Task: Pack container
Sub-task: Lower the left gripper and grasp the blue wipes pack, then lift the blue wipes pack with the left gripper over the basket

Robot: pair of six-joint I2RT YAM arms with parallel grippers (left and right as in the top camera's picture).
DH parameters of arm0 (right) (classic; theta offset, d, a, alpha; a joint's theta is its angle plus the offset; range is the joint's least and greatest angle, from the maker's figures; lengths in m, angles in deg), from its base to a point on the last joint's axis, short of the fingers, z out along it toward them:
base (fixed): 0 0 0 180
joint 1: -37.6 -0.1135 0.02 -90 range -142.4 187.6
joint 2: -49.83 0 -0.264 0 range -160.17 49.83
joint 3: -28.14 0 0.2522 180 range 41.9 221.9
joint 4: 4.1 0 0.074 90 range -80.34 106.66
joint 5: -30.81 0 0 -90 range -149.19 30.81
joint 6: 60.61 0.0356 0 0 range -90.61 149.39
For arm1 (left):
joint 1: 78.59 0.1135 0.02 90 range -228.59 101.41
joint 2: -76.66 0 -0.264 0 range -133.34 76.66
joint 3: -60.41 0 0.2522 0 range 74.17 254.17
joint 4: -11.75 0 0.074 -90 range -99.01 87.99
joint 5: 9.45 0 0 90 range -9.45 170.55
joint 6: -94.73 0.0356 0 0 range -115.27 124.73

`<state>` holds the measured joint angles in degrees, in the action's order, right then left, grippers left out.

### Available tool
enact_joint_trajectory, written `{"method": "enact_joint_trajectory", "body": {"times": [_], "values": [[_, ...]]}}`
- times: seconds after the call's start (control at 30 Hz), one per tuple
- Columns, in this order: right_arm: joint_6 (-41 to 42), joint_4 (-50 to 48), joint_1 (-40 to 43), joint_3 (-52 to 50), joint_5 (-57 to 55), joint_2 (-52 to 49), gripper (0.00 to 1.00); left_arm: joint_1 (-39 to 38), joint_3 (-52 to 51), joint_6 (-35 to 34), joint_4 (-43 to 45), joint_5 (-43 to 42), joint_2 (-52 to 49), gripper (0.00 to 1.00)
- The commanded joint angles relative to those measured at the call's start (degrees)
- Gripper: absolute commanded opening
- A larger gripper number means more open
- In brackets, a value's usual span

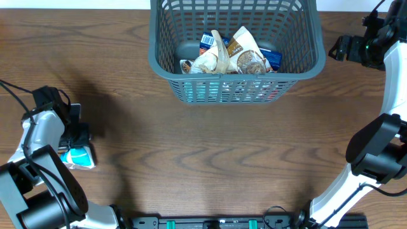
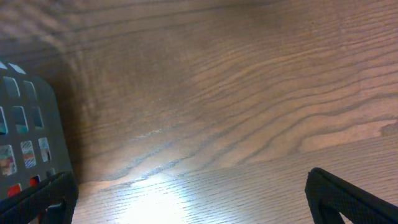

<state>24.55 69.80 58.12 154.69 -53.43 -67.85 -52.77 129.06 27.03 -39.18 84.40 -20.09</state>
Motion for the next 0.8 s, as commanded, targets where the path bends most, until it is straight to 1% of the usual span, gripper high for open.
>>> {"method": "enact_joint_trajectory", "body": {"times": [0.0,0.17,0.37,0.43,0.53,0.63,0.77], "values": [[-0.59,-0.15,0.46,-0.04,0.07,1.88,0.99,-0.13,-0.94,-0.55,0.11,-4.52,-1.86,0.06],[-0.59,-0.15,0.46,-0.04,0.07,1.88,0.99,-0.15,-0.94,-0.55,0.0,-9.03,-1.81,0.06],[-0.59,-0.15,0.46,-0.04,0.07,1.88,0.99,-0.33,-0.81,-0.79,-0.24,-20.41,0.04,0.06],[-0.59,-0.15,0.46,-0.04,0.09,1.88,0.99,-0.68,-0.39,-2.99,-0.24,-22.88,1.57,0.06],[-0.59,-0.15,0.46,-0.04,0.09,1.88,0.99,-2.03,1.07,-5.7,-0.22,-24.68,4.85,0.06],[-0.57,-0.15,0.46,-0.04,0.09,1.88,0.99,-4.5,3.93,-7.5,-0.02,-24.65,8.9,0.06],[-0.57,-0.09,0.46,-0.04,0.09,1.88,0.99,-8.79,10.91,-9.86,0.15,-24.61,13.9,0.06]]}}
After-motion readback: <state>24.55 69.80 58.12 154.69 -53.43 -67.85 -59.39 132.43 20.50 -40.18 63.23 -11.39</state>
